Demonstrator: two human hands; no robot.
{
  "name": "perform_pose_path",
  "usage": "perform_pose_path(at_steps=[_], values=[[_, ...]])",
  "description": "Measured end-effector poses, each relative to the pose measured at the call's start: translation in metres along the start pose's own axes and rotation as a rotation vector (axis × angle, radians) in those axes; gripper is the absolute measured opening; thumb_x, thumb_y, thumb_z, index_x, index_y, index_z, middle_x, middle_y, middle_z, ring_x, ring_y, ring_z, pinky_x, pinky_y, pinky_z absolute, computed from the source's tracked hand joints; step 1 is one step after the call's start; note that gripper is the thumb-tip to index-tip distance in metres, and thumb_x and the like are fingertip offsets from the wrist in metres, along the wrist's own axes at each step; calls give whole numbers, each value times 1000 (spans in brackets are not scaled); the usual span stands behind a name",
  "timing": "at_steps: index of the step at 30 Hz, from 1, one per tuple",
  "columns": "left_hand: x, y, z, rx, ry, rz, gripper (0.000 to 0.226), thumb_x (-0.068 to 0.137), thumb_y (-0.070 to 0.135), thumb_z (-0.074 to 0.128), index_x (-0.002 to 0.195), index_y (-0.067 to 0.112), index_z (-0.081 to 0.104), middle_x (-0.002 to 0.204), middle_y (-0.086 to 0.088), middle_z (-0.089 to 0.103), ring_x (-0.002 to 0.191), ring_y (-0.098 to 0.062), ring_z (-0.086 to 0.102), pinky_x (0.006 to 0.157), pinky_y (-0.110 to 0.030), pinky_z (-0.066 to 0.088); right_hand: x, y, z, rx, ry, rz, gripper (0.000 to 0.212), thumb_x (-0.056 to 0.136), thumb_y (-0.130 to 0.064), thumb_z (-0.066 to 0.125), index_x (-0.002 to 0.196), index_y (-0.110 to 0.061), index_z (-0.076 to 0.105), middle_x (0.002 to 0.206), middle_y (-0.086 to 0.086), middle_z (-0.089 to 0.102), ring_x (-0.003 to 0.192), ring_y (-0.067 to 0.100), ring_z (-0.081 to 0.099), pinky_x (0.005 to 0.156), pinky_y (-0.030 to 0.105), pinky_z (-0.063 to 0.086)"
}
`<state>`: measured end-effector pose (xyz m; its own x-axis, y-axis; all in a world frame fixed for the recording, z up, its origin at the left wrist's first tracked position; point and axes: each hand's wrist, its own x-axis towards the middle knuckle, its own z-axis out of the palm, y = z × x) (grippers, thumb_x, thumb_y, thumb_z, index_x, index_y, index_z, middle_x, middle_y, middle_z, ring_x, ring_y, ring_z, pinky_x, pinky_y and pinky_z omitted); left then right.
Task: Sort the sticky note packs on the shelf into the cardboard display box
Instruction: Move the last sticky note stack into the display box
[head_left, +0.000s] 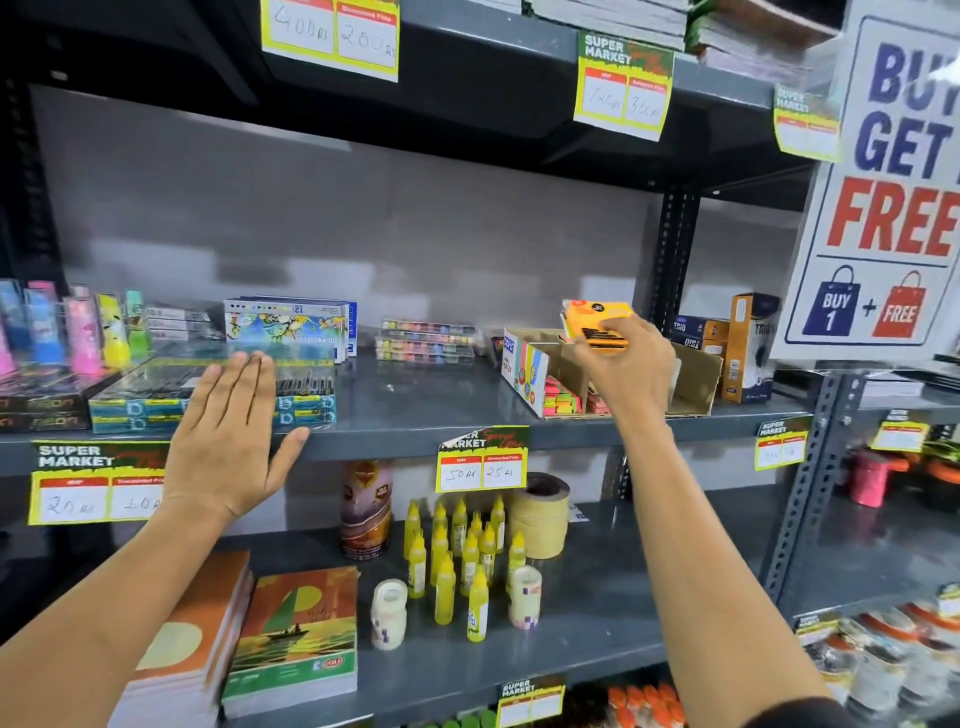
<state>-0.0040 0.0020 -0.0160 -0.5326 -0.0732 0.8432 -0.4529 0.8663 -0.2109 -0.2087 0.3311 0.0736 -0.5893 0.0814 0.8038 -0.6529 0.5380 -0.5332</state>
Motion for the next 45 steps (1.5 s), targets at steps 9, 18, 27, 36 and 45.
perform_pose_path(at_steps=[9,18,27,36,45], values=[[0,-1,3,14,25,9,76,98,49,25,142,-13,36,141,-34,45,136,-44,39,121,-48,18,-6,30,-8,-58,-75,135,30,78,-36,72,101,-17,73,101,7,71,108,28,57,84,33,45],[0,-2,2,25,4,-1,78,98,50,24,143,-13,34,144,-33,42,139,-42,37,122,-45,14,-10,43,-5,-269,-183,32,40,82,-40,69,113,-14,69,102,12,72,98,29,63,80,35,49],[0,-2,2,28,-16,-3,78,98,50,24,144,-12,33,146,-32,40,140,-41,35,122,-46,14,-20,58,3,-303,-174,-114,48,91,-39,58,126,-6,55,132,20,55,135,37,36,115,48,25],[0,-2,2,27,-9,-3,77,98,49,25,143,-13,34,145,-33,42,139,-42,37,122,-45,13,-79,79,22,-382,-136,-150,79,93,-62,19,154,-15,4,161,12,6,149,26,6,120,45,9],[0,-2,3,31,5,5,77,98,49,25,143,-13,35,144,-33,42,137,-43,38,123,-43,10,-82,82,33,-408,-209,-76,79,92,-63,8,154,-15,-1,162,8,-3,149,23,6,119,47,7]])
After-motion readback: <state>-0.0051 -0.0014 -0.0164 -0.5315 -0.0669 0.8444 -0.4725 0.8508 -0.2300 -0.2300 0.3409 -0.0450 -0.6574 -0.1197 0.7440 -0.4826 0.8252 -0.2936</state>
